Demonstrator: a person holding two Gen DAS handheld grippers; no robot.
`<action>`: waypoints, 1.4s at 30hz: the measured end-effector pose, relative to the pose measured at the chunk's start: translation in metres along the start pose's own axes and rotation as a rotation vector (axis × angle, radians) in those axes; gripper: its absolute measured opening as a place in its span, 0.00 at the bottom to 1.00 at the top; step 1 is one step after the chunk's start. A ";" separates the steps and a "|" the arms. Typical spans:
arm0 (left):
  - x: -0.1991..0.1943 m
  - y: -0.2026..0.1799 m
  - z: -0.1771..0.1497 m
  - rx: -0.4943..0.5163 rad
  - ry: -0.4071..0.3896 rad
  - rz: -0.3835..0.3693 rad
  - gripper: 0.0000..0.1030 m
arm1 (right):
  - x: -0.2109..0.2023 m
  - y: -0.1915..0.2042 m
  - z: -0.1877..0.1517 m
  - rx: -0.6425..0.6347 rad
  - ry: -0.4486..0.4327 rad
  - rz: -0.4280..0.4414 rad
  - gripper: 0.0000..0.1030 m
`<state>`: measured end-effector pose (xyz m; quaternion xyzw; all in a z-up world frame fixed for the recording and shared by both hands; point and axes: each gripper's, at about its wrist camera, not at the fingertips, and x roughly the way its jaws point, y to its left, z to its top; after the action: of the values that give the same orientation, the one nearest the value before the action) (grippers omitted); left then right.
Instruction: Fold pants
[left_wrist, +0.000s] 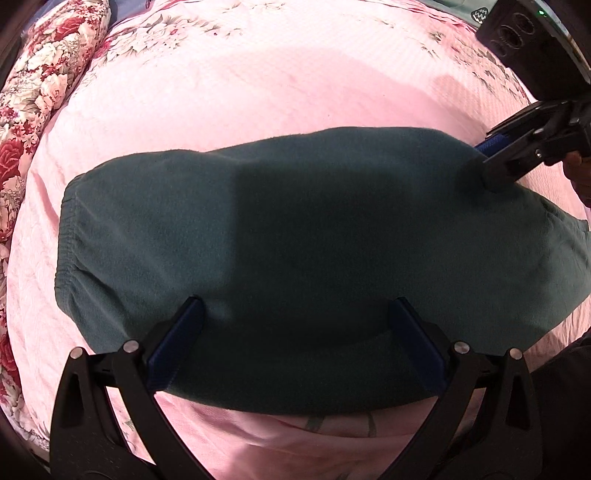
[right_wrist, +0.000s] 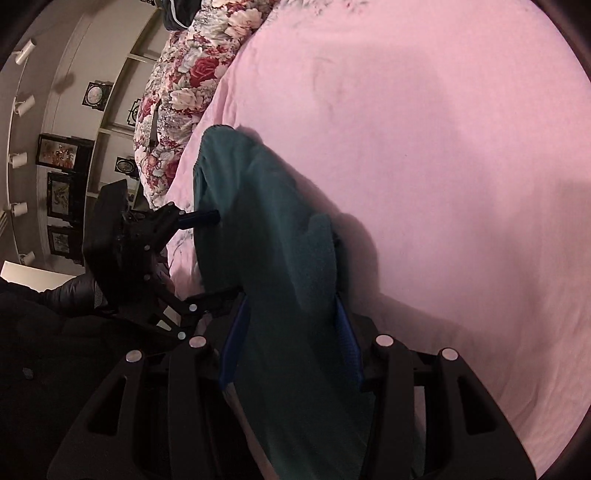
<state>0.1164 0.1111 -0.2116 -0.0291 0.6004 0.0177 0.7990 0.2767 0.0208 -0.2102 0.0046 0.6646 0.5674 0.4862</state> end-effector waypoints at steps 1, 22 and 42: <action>0.000 0.000 0.000 0.000 0.001 0.000 0.98 | 0.002 0.001 0.001 0.001 0.012 0.063 0.46; 0.004 0.000 0.002 0.001 -0.006 0.003 0.98 | -0.008 -0.045 0.021 0.187 -0.303 0.169 0.40; -0.003 0.002 -0.008 -0.040 -0.074 0.024 0.98 | -0.029 0.023 -0.199 0.439 -0.648 -0.414 0.55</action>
<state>0.1079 0.1124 -0.2105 -0.0372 0.5702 0.0406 0.8197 0.1497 -0.1363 -0.1974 0.1522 0.5696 0.2725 0.7604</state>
